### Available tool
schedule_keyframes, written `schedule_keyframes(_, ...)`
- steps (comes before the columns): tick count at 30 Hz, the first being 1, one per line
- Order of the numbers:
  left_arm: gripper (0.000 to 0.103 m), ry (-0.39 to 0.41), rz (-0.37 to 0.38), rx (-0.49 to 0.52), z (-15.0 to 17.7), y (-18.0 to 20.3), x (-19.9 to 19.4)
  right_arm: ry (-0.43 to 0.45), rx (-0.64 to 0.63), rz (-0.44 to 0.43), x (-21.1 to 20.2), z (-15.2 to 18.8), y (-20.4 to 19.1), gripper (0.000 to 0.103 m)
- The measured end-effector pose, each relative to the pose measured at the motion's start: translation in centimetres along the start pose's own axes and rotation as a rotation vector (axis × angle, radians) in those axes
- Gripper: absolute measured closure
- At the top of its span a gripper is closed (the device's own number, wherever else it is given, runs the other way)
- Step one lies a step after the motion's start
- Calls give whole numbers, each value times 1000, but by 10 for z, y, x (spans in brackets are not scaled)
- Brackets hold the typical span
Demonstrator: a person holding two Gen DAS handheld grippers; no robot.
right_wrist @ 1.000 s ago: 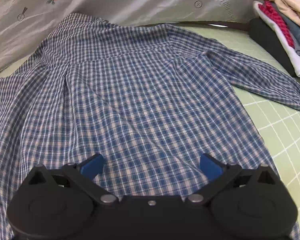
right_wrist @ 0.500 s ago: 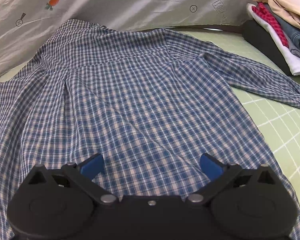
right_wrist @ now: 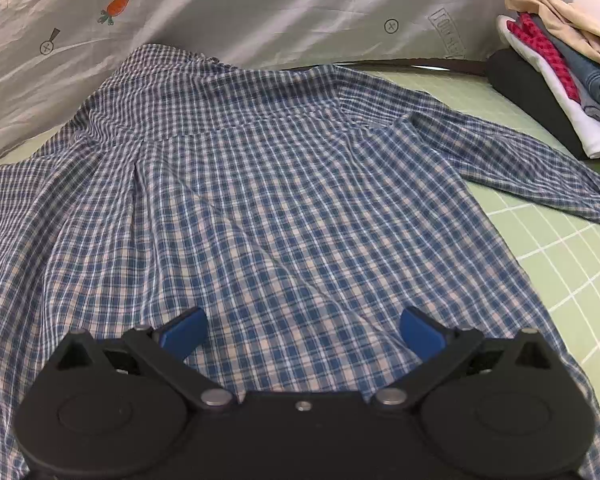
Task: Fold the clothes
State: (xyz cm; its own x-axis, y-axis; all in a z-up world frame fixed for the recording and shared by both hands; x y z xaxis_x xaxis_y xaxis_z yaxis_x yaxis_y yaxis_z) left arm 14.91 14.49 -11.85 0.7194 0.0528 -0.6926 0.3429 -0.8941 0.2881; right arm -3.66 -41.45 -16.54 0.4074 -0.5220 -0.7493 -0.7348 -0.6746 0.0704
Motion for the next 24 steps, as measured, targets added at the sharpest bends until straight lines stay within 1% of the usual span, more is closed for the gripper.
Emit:
schedule_keyframes(4,102,-49,-1,-28,3,-2,17,5,1,0,1,0,0,0)
schedule_keyframes(5,99,-61,-2,-35,4,-2,21,7,1,0,0,0,0,0)
schedule_keyframes(6,90,-74,-2,-42,5,-3,25,8,1,0,0,0,0,0)
schedule_keyframes(7,76,-86,-2,-49,6,-3,29,10,2,0,0,0,0,0)
schedule_keyframes(8,70,-98,-2,-56,7,-4,33,11,2,0,0,0,0,0)
schedule_keyframes(10,54,-123,-3,-70,8,-5,42,14,2,0,0,1,0,0)
schedule_keyframes(11,50,-135,-3,-77,9,-5,46,16,3,1,0,1,0,0)
schedule_keyframes(12,41,-147,-4,-84,10,-6,50,17,4,1,0,1,0,0)
schedule_keyframes(13,36,-159,-4,-91,11,-6,54,18,4,2,0,1,0,0)
schedule_keyframes(15,32,-167,-14,-76,13,-3,60,20,6,4,-1,2,0,0)
schedule_keyframes(16,25,-166,-21,-60,15,1,62,21,7,5,-1,2,-1,0)
schedule_keyframes(19,24,-164,-44,-13,20,10,68,23,8,6,-1,3,0,0)
schedule_keyframes(21,28,-162,-60,21,23,17,72,28,11,9,-1,3,-1,0)
schedule_keyframes(22,43,-160,-75,48,25,20,72,31,14,11,-2,4,-1,0)
schedule_keyframes(23,53,-155,-93,85,27,25,72,34,17,13,-2,4,-2,0)
schedule_keyframes(24,66,-147,-103,113,29,28,73,38,19,15,-2,5,-2,0)
Point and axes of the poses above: each gripper's, at about its wrist camera, not at the fingertips, and x roughly the way its jaws point, y to its right, z to its underside, the point moved 1 cm from there along x, roughly the way its jaws point, and after that the axes turned 6 degrees about z, right-handed, at the moved point
